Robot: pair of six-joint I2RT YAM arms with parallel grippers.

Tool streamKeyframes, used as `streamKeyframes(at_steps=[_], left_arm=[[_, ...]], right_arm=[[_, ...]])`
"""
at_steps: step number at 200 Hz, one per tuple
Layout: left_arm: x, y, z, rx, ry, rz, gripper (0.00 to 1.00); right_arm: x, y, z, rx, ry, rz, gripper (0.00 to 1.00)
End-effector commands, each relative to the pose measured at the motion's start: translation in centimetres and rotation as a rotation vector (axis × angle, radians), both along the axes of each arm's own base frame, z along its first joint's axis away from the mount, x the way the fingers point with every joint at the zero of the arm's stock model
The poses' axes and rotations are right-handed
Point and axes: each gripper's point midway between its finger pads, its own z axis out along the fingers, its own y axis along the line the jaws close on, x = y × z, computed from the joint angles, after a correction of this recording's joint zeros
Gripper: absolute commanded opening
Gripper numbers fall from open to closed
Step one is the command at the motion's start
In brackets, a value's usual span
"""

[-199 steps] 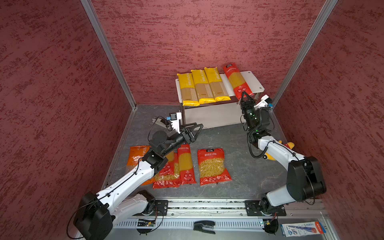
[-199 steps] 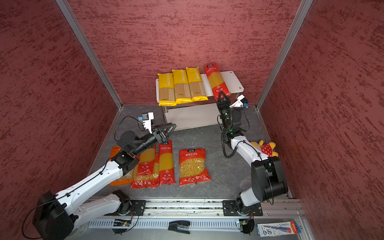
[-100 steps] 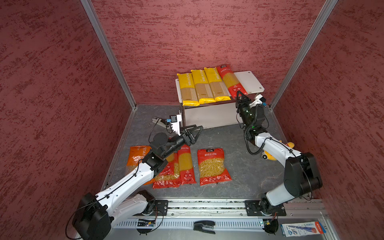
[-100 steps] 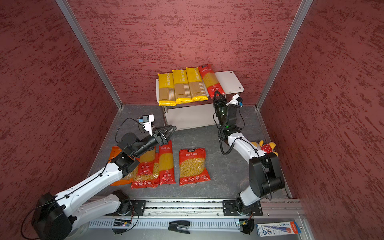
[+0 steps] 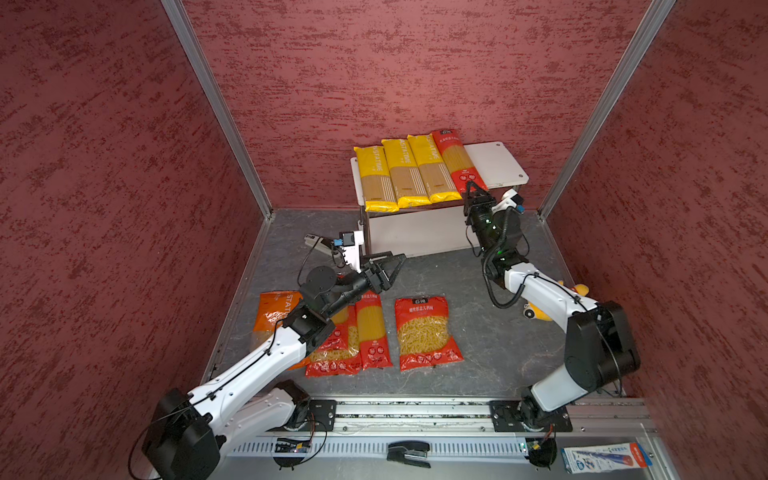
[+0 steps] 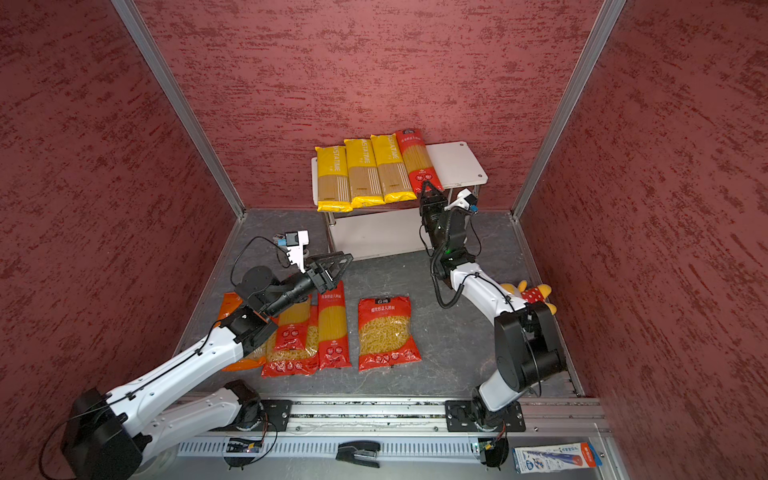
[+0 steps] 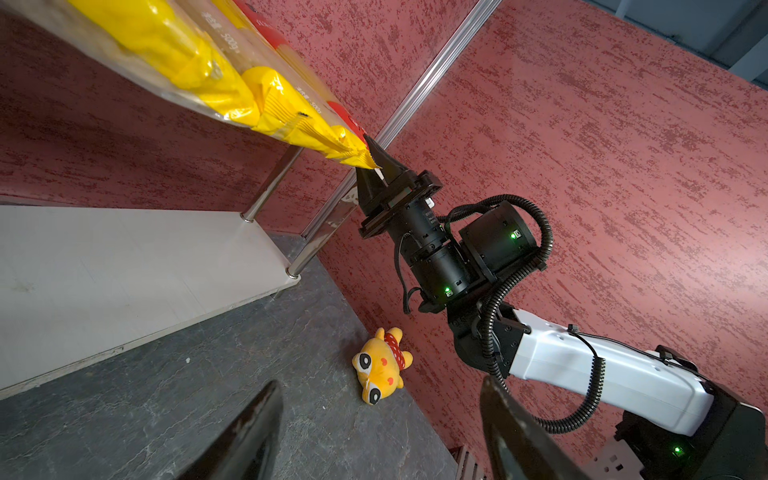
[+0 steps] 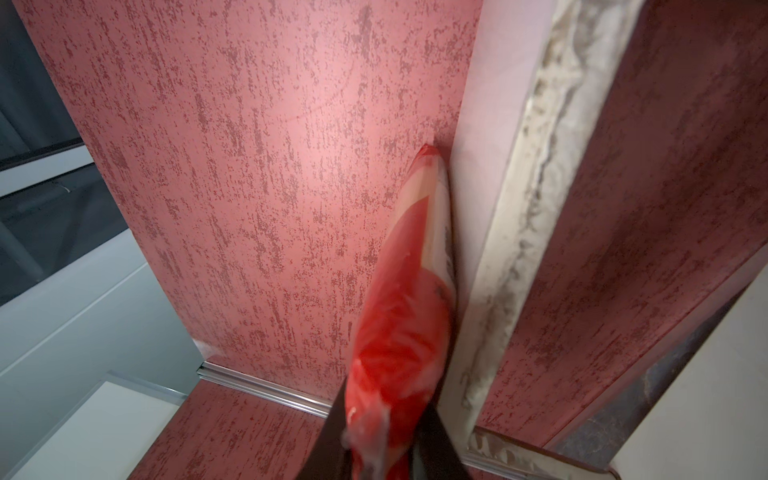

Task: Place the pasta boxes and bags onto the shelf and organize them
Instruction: 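Lay the red bag flat on the shelf and open the right gripper, then withdraw the right gripper and lower both grippers to the next red spaghetti bag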

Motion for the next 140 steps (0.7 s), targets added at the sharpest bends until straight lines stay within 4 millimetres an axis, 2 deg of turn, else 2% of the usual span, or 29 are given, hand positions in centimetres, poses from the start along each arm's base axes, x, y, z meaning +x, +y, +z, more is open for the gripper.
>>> streamKeyframes(at_steps=[1, 26, 36, 38, 40, 45, 79, 108, 140], left_arm=[[0.0, 0.3, 0.1, 0.009, -0.013, 0.018, 0.74], [0.1, 0.5, -0.3, 0.024, -0.003, 0.034, 0.74], [0.1, 0.7, -0.6, 0.036, 0.001, 0.043, 0.74], [0.2, 0.8, -0.7, 0.039, 0.004, 0.046, 0.74], [0.1, 0.8, -0.7, 0.04, 0.003, 0.047, 0.74], [0.2, 0.9, -0.9, 0.048, 0.007, 0.053, 0.74], [0.0, 1.9, -3.2, 0.123, 0.054, 0.093, 0.74], [0.4, 4.0, -7.2, 0.261, 0.172, 0.193, 0.73], [0.0, 7.8, -13.3, 0.437, 0.384, 0.332, 0.73]], right_arm=[[-1.6, 0.7, 2.9, 0.059, -0.05, 0.047, 0.38], [-2.7, 0.0, 2.7, 0.008, -0.041, 0.026, 0.51], [-3.1, -0.1, 1.7, -0.02, -0.012, 0.019, 0.54], [-3.1, -0.1, 1.2, -0.026, -0.001, 0.019, 0.54], [-3.6, -0.3, 1.9, -0.023, -0.013, 0.019, 0.55], [-4.1, -0.5, 1.7, -0.03, -0.01, 0.017, 0.55], [-6.4, -0.1, -1.0, -0.081, 0.042, 0.081, 0.56], [-8.9, 1.1, -3.9, -0.174, 0.086, 0.142, 0.54], [-11.9, 5.2, -10.6, -0.364, 0.21, 0.234, 0.5]])
